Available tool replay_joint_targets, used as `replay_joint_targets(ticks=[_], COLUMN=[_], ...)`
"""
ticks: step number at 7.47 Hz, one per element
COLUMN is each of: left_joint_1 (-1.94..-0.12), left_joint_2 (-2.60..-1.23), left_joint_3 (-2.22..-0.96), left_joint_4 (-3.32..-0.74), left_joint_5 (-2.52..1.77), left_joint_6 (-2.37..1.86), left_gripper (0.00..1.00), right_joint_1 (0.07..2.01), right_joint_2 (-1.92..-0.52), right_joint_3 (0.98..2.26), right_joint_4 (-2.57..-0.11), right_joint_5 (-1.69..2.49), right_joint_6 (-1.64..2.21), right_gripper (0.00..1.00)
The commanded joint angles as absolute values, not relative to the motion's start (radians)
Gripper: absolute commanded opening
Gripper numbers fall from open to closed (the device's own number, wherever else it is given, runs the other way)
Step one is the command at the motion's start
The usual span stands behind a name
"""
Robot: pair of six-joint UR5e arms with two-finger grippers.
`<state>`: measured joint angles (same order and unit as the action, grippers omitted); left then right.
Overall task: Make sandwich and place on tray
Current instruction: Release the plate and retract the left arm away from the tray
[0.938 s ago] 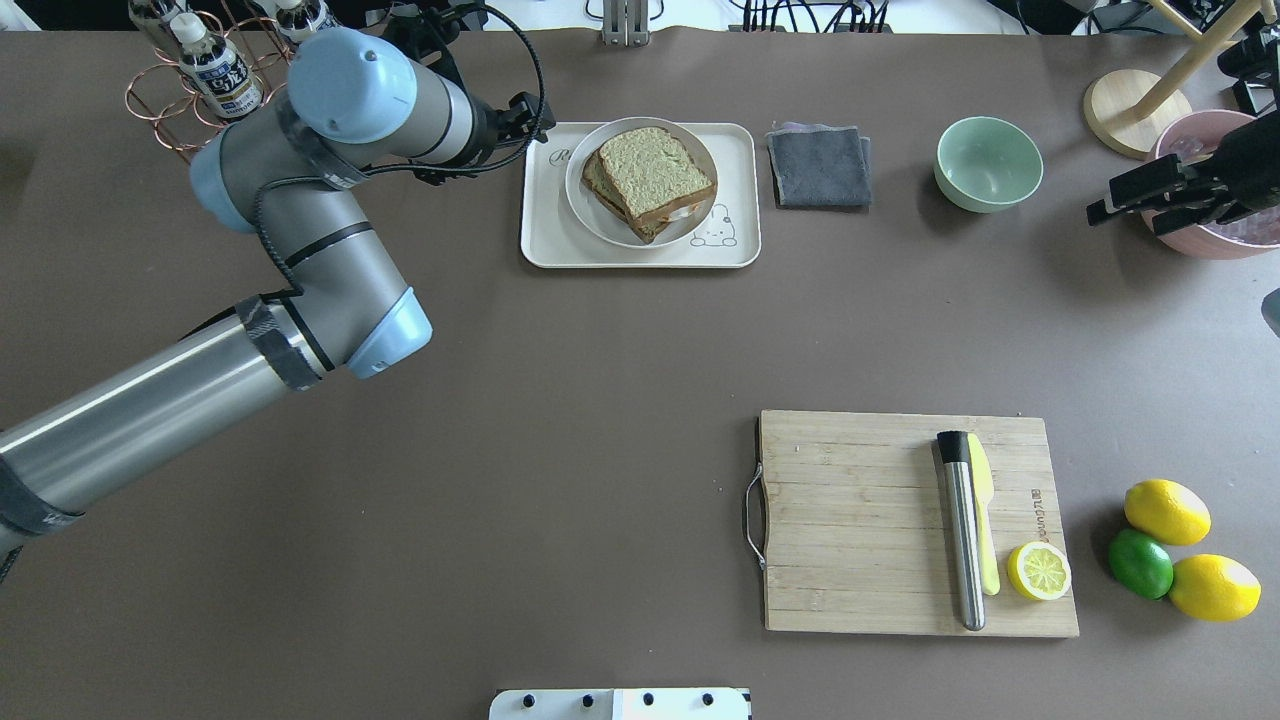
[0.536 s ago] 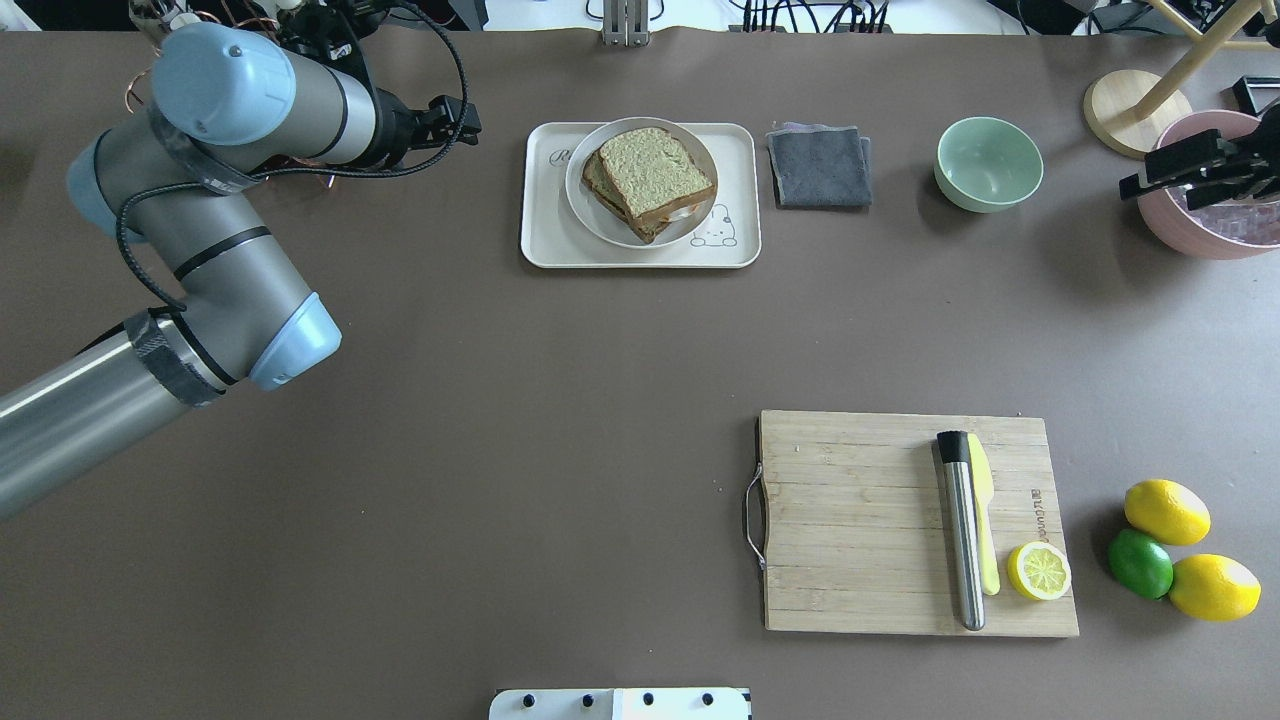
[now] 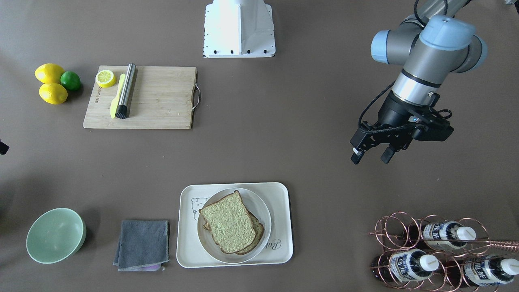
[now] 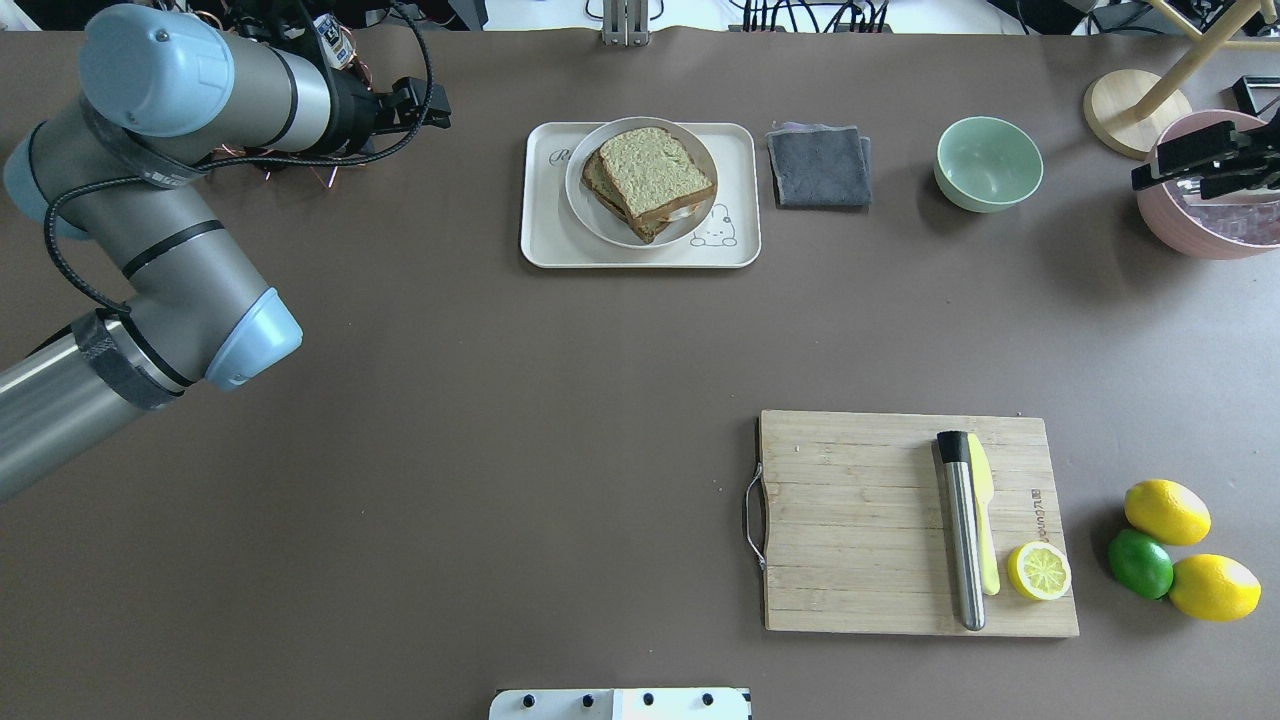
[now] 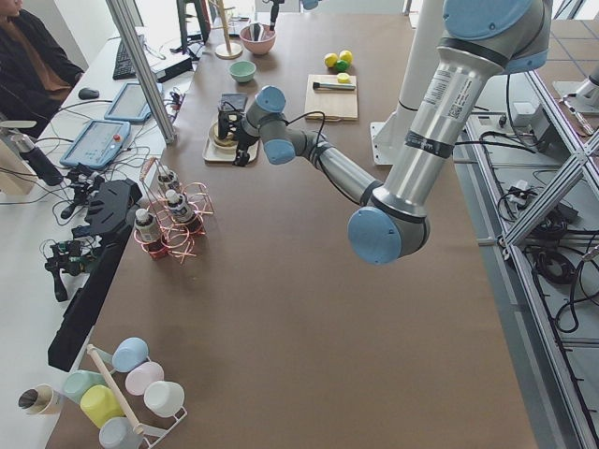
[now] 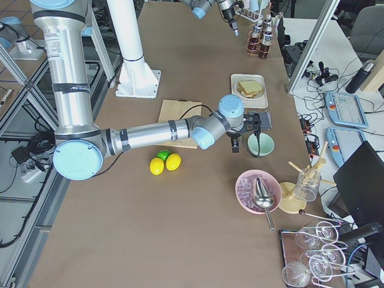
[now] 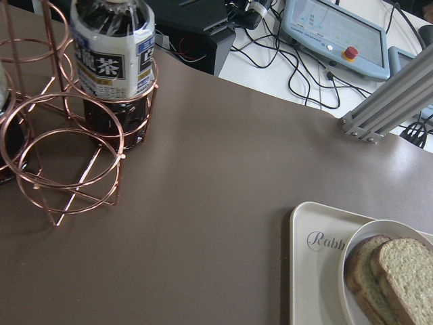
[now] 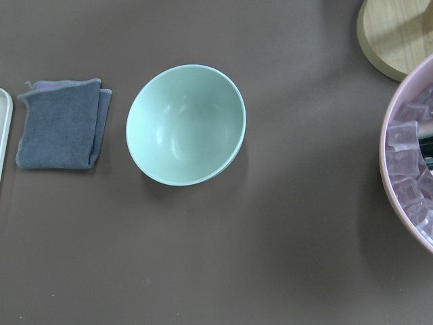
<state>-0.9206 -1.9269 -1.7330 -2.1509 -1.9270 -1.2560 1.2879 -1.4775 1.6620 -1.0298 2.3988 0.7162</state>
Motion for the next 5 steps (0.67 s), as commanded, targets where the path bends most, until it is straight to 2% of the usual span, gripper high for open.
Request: replay_joint_targets(ticks=[1, 3, 5], left_joint_1=[-1.133, -1.248, -1.308], left_joint_2=[-1.739, -1.633, -1.534], left_joint_3=[-1.766, -1.776, -1.764], left_joint_4=[-2.146, -2.145, -2.138], left_joint_5=[-2.402, -2.529, -2.533], left_joint_6=[-0.923, -0.722, -0.483], left_gripper=[0.98, 0.98, 0.98], right_joint_1=[1.301, 1.382, 1.417], right_joint_2=[-1.489, -1.514, -1.494], right_joint_3=[1.68, 1.759, 1.866], right_joint_4=[-1.163, -1.44, -1.817], right_joint_5=[2.401, 2.363, 2.091], right_joint_6=[0.552, 0.261, -0.041], right_gripper=[1.0, 1.0, 1.0])
